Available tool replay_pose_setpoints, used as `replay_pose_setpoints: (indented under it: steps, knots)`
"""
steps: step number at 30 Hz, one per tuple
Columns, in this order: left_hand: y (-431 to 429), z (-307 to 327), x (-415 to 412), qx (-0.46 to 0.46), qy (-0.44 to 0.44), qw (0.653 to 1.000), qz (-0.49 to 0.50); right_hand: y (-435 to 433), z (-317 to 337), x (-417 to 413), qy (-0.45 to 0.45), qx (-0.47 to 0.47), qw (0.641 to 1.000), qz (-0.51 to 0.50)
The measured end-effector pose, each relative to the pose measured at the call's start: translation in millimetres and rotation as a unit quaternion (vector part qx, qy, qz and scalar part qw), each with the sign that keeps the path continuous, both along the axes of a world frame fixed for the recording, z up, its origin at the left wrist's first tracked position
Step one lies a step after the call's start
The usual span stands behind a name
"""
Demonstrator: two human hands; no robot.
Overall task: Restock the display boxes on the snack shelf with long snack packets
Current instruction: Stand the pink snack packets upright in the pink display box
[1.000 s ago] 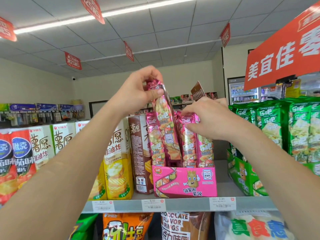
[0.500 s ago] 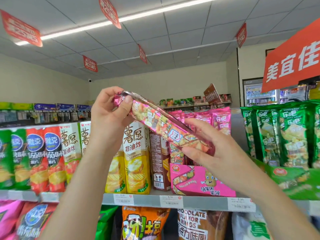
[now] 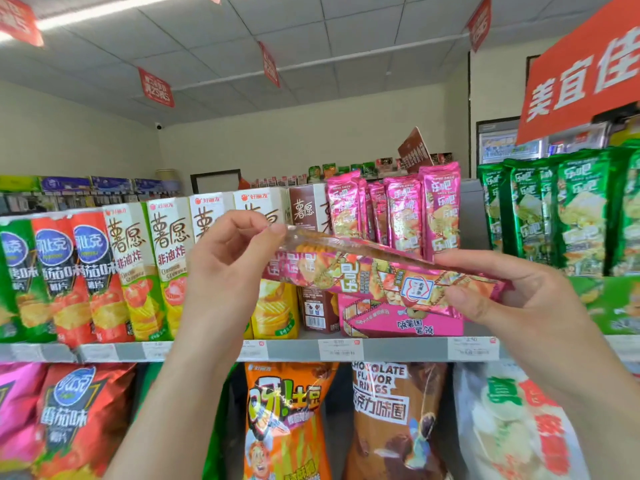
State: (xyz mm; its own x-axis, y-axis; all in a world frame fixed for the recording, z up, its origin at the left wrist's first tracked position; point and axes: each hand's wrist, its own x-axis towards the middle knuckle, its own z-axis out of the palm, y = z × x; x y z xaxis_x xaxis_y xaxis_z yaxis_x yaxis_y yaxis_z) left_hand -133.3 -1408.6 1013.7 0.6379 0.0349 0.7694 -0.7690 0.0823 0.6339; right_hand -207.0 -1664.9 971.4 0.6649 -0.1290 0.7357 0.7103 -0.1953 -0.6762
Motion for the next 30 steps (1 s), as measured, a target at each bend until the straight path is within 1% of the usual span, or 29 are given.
replay_pose_setpoints:
  steps: [2, 6, 9, 12, 21, 24, 26, 30]
  knots:
    - [0, 1, -1, 0.009, 0.002, 1.0, -0.016, -2, -4, -5, 0.0, -0.016, 1.0, -0.005]
    - [-4, 5, -3, 0.028, -0.028, 0.998, -0.04, -7, -18, -14, 0.011, -0.032, 0.999, 0.001]
    - [-8, 4, -4, 0.035, -0.044, 0.995, -0.078, -8, -30, -23, 0.031, -0.061, 0.998, -0.011]
    - [-12, -4, -7, 0.042, -0.047, 0.992, -0.114, -8, -41, -33, 0.046, -0.055, 0.997, -0.015]
    - [-18, -55, -19, 0.062, 0.002, 0.977, -0.203, -20, -73, -78, 0.088, -0.015, 0.991, -0.102]
    - [-24, -80, -32, 0.094, 0.021, 0.97, -0.224, -34, -84, -101, 0.095, 0.0, 0.989, -0.11]
    - [-32, -99, -44, 0.124, 0.049, 0.961, -0.242, -41, -89, -119, 0.111, 0.006, 0.988, -0.11]
    - [-48, -133, -73, 0.215, 0.09, 0.935, -0.267, -62, -106, -158, 0.153, 0.005, 0.981, -0.117]
